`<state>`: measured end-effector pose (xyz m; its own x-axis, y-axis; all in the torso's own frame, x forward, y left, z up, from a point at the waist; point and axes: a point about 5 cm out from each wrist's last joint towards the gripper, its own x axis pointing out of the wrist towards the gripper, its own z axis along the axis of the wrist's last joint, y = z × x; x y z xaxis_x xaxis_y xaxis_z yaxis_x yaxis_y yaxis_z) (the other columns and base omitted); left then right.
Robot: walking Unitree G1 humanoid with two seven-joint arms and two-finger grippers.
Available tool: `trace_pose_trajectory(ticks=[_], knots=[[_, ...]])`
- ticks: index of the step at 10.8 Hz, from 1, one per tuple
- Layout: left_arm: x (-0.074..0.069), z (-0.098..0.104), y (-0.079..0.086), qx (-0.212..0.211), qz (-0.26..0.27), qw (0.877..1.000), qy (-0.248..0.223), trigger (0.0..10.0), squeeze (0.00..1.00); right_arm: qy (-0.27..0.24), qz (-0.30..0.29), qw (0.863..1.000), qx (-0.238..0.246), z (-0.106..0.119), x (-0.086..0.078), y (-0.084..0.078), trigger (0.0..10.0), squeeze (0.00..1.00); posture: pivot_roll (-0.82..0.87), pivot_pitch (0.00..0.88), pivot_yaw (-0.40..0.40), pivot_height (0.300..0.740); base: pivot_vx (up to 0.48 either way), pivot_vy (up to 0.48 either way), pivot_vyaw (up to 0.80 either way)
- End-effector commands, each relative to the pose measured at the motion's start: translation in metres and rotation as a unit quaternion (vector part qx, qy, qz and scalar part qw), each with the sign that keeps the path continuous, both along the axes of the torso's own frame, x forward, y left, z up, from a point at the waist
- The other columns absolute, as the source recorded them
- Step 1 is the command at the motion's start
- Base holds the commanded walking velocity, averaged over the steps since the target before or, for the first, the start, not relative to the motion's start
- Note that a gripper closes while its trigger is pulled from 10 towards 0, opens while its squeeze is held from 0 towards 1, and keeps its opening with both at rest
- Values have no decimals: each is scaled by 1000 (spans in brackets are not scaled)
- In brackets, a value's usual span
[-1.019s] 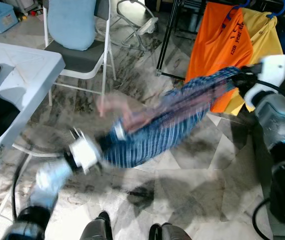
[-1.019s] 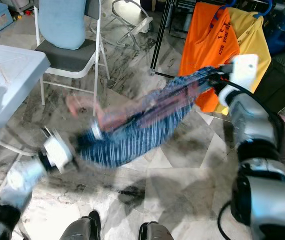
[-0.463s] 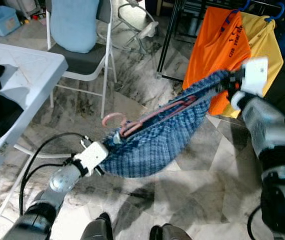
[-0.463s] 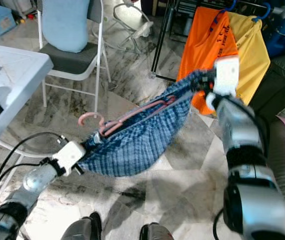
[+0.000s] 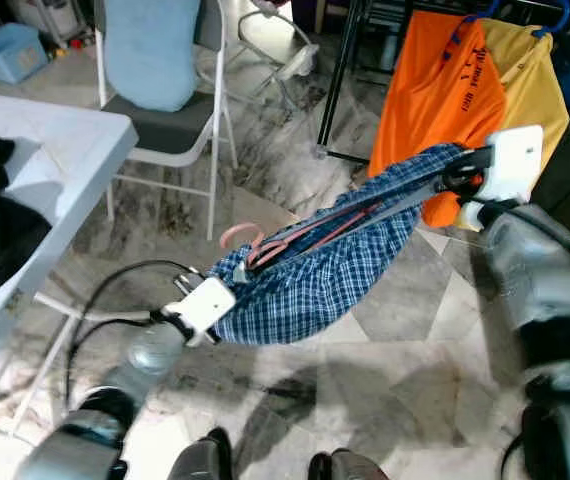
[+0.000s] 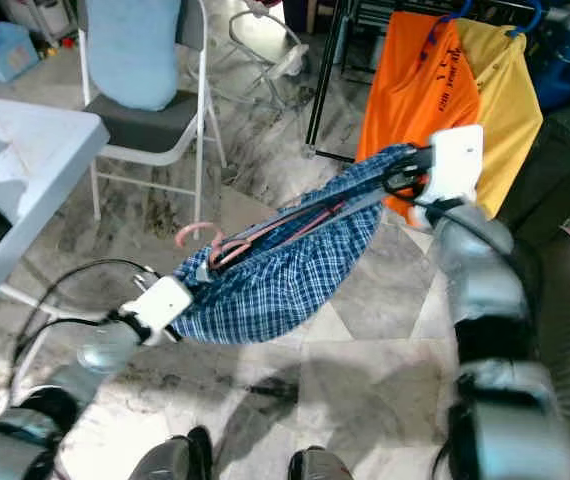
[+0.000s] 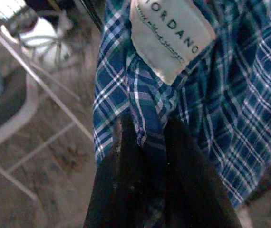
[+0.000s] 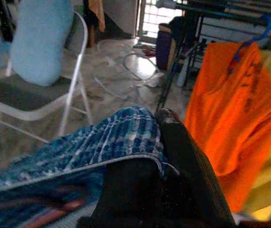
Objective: Hang hanger
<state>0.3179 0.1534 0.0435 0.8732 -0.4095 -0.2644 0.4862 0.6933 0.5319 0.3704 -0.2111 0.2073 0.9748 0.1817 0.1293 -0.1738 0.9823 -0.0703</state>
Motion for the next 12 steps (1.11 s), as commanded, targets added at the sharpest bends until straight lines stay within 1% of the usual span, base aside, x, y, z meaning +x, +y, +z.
trace_pose_trajectory(ticks=[1,2,3,4,5,6,7,8,9,10,11,12], knots=[[-2,-11,6,-18,61,997,39,0,0,-13,20,1000,10,2,-8,13,0,0,-187,126,12,740,0,0,0],[3,-9,0,-52,91,993,47,0,0,-6,51,999,14,-6,-15,30,0,0,-192,124,13,740,0,0,0],[11,-4,-14,-102,122,985,61,0,0,17,112,994,14,-26,-29,59,0,0,-197,124,14,740,0,0,0],[13,-2,-19,-110,125,984,62,0,0,26,127,991,13,-31,-33,66,0,0,-203,125,14,740,0,0,0],[20,5,-31,-135,133,980,63,0,0,59,170,984,3,-48,-47,81,0,0,-211,120,13,740,0,0,0],[24,9,-36,-167,148,972,73,0,0,91,195,976,-5,-63,-56,86,0,0,-220,113,13,740,0,0,0],[27,12,-41,-206,168,960,86,0,0,131,229,964,-16,-84,-68,91,0,0,-225,109,16,740,0,0,0],[30,16,-44,-233,178,952,93,0,0,169,231,957,-35,-108,-77,91,0,0,-233,108,17,740,0,0,0],[32,18,-46,-236,177,951,92,0,0,195,230,953,-39,-121,-83,91,0,0,-233,108,19,740,0,0,0],[32,19,-46,-237,176,951,91,0,0,210,229,949,-48,-130,-86,90,0,0,-233,108,21,740,0,0,0],[34,21,-45,-239,179,950,91,0,0,245,217,943,-62,-151,-95,87,0,0,-232,108,25,740,0,0,0],[36,23,-40,-243,186,948,92,0,0,294,191,934,-71,-180,-107,80,0,0,-227,109,29,740,0,0,0]])
